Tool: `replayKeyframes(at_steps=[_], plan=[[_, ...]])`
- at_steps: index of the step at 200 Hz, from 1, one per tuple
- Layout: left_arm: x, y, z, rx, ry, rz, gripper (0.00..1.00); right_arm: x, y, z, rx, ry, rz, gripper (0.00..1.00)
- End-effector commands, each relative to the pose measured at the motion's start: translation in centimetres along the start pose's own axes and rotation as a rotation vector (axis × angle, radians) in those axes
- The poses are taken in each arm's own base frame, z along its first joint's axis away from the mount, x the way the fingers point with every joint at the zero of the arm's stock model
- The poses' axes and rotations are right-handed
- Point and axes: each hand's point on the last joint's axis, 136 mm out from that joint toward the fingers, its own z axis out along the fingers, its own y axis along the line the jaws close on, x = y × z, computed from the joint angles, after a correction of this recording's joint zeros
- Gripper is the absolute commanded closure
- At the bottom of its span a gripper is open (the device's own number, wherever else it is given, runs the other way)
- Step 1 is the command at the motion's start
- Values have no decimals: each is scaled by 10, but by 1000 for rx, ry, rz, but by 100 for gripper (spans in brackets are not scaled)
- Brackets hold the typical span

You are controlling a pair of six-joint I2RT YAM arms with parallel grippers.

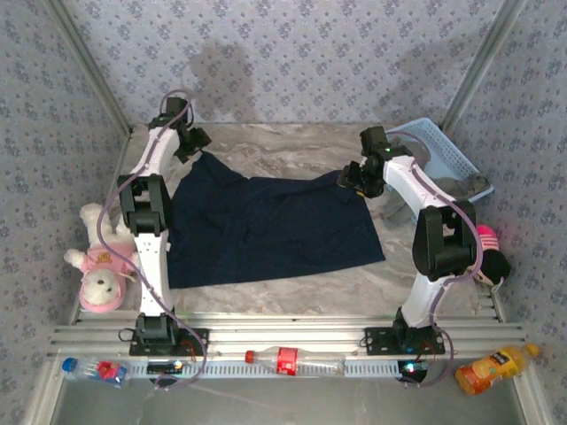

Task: Fold and stack the mixed laundry pile

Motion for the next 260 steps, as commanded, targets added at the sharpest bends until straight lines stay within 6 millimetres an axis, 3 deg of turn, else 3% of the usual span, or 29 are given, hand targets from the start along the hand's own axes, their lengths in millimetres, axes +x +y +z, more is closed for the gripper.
replayKeyframes(at_steps=[1,28,69,106,115,135,147,174,204,215,243,254,260], plan=[[-5,-13,10,66,41,-10,32,-5,-10,3,39,2,2,43],[-9,-26,33,142,54,-52,38,-14,-17,4,50,-9,32,43],[3,-17,55,123,98,-99,44,-40,-24,9,77,-25,57,43],[5,-13,57,105,101,-101,65,-67,-14,26,63,-21,67,45],[5,-13,54,98,99,-103,64,-71,-12,30,64,-19,68,45],[8,-2,43,28,100,-89,45,-76,-8,35,58,-22,65,45],[9,4,35,-26,90,-57,39,-75,-7,38,51,-14,68,45],[17,12,35,-84,90,-6,35,-69,-9,43,47,4,71,45],[19,1,47,-17,103,-33,39,-68,-8,44,47,7,69,45],[18,-3,51,3,100,-42,47,-67,-7,44,48,8,68,45],[14,-8,54,27,93,-61,90,-72,-7,48,56,-7,62,49],[14,-10,50,32,94,-59,100,-75,-7,53,63,-9,65,51],[14,-11,47,35,96,-55,100,-76,-7,58,67,-7,68,52]])
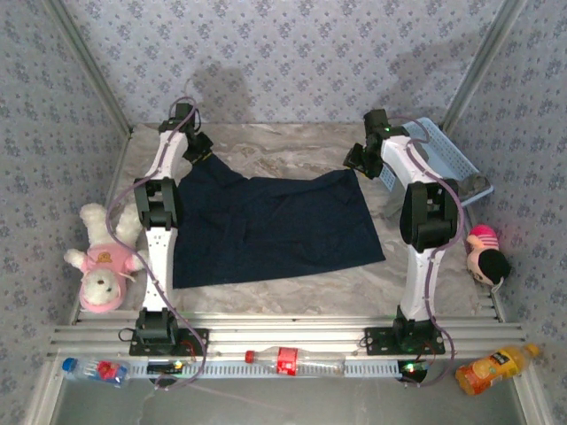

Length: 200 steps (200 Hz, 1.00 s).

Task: Fold and stack the mixed laundry pile

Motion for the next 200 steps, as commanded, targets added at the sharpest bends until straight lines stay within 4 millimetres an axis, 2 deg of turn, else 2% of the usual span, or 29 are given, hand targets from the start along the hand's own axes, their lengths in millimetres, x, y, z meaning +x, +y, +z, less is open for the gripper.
replayKeyframes(at_steps=[1,23,50,76,94,99,113,133,155,172,187,200], plan=[[-4,-13,-12,42,-5,0,100,0,1,18,24,20,6,52],[0,-16,-32,34,7,19,100,-8,6,36,41,14,13,54],[12,-20,-57,33,39,44,100,-8,17,56,55,46,21,53],[24,-27,-77,58,59,56,100,4,21,74,68,90,56,53],[32,-29,-84,78,73,46,100,13,24,84,67,105,72,54],[32,-28,-86,82,72,43,100,13,24,86,65,106,78,56],[34,-27,-91,86,69,40,100,9,26,88,59,94,81,77],[32,-29,-102,98,61,39,100,-11,28,72,63,28,58,100],[22,-33,-120,134,35,30,100,-41,40,37,36,-70,22,100],[16,-38,-134,172,24,26,100,-62,49,7,19,-144,-70,100],[16,-42,-144,195,25,31,100,-68,54,-8,3,-166,-107,100],[19,-44,-151,206,33,35,100,-66,56,-12,-14,-155,-119,100]])
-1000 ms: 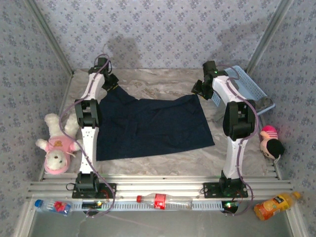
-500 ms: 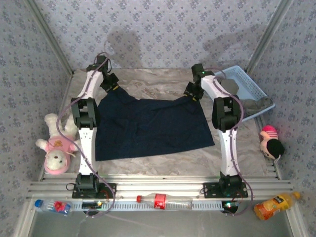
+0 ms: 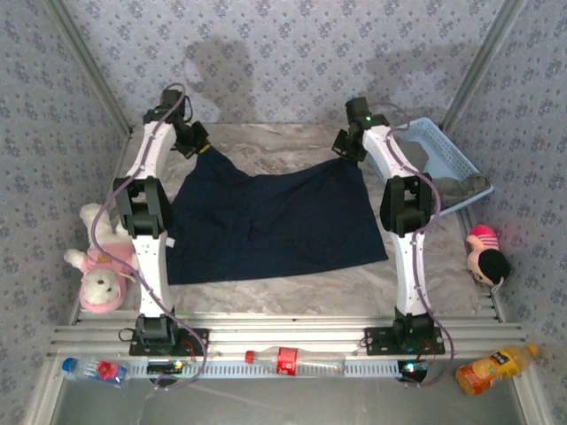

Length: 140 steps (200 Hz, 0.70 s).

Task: Fold and stack the mixed laundry pile

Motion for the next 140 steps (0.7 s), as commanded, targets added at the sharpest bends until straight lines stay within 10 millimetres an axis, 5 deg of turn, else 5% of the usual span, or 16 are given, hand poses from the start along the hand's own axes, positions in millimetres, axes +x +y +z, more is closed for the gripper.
replayKeyframes(at_steps=[1,53,77,140], plan=[[-2,-24,-43,86,-27,20,100,-19,4,-43,-12,-58,-71,100],[25,-24,-67,135,-15,-12,100,16,-3,-28,-29,55,-88,90],[42,-17,-79,150,-16,-39,100,29,-9,-26,-17,94,-94,96],[117,10,-111,137,34,-102,100,72,-32,-67,-11,118,-107,100]])
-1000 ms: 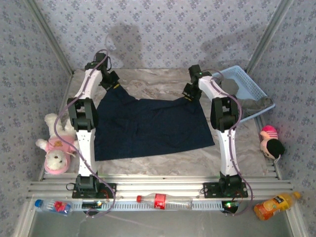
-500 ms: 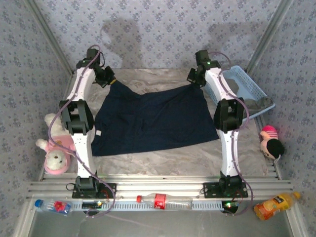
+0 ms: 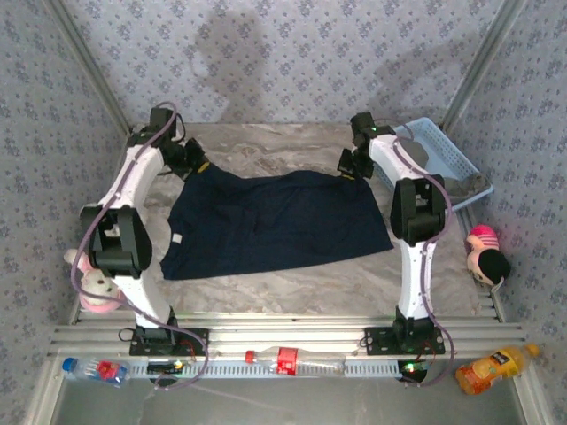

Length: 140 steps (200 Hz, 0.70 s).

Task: Fold and stack the mixed laundry pile

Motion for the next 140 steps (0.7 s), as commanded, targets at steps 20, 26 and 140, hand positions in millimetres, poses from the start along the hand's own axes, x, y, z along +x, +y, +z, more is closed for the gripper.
replayKeyframes(at_steps=[20,26,140], plan=[[40,2,-42,67,-37,-77,100,26,-7,-64,-39,-58,-19,100],[45,4,-49,67,-45,-85,100,32,-11,-69,-32,-57,-19,100],[166,104,-72,-55,-29,-280,45,122,-58,-68,70,50,-12,69]])
